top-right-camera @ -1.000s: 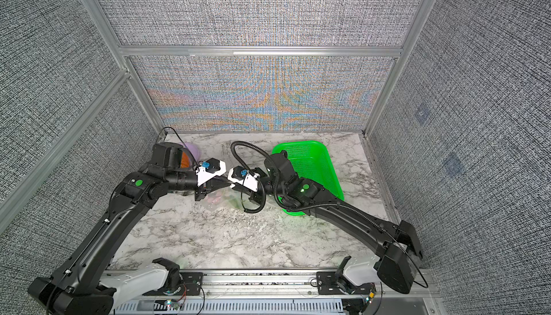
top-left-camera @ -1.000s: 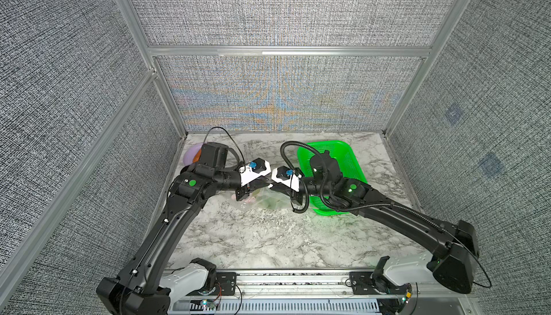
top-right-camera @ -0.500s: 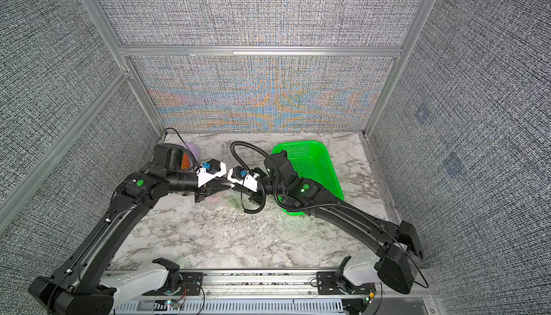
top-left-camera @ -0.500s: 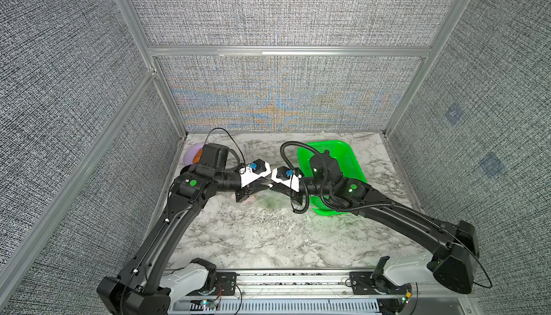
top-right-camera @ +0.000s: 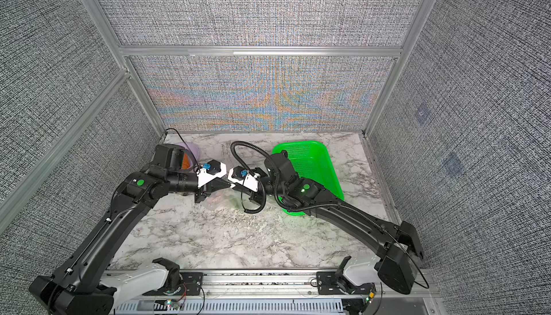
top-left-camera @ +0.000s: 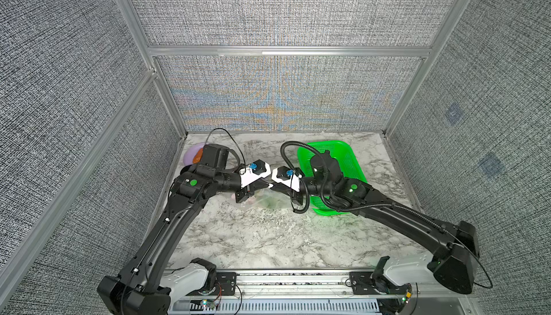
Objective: Open the zip-top bag and take out the chinese cabbages
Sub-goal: Unzip the zipper on the zipper food storage bag.
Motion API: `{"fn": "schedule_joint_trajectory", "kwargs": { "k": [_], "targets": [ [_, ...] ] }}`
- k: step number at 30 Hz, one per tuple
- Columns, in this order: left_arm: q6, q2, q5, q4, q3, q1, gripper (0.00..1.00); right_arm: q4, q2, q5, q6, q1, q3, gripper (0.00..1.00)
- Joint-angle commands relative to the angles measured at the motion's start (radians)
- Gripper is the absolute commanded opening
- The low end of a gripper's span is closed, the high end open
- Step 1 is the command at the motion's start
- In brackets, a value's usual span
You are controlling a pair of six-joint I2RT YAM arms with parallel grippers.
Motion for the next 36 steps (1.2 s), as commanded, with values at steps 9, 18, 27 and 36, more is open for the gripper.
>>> {"fn": "schedule_joint_trajectory", "kwargs": {
  "k": [9,18,27,36],
  "targets": [
    [-0.008,-0.008,-0.005,-0.035,0.003,0.000,0.00,0.053,-0.008,-0.009,0.003,0.003,-0.045,0.00],
    [0.010,-0.036,-0.042,-0.026,-0.015,0.000,0.00,0.059,-0.025,0.014,-0.004,0.006,-0.086,0.00],
    [0.017,-0.045,-0.068,-0.016,-0.029,0.001,0.00,0.054,-0.037,0.023,0.001,0.006,-0.118,0.00],
    [0.021,-0.059,-0.112,-0.006,-0.034,0.002,0.00,0.033,-0.070,0.047,-0.001,0.006,-0.183,0.00]
  ]
}}
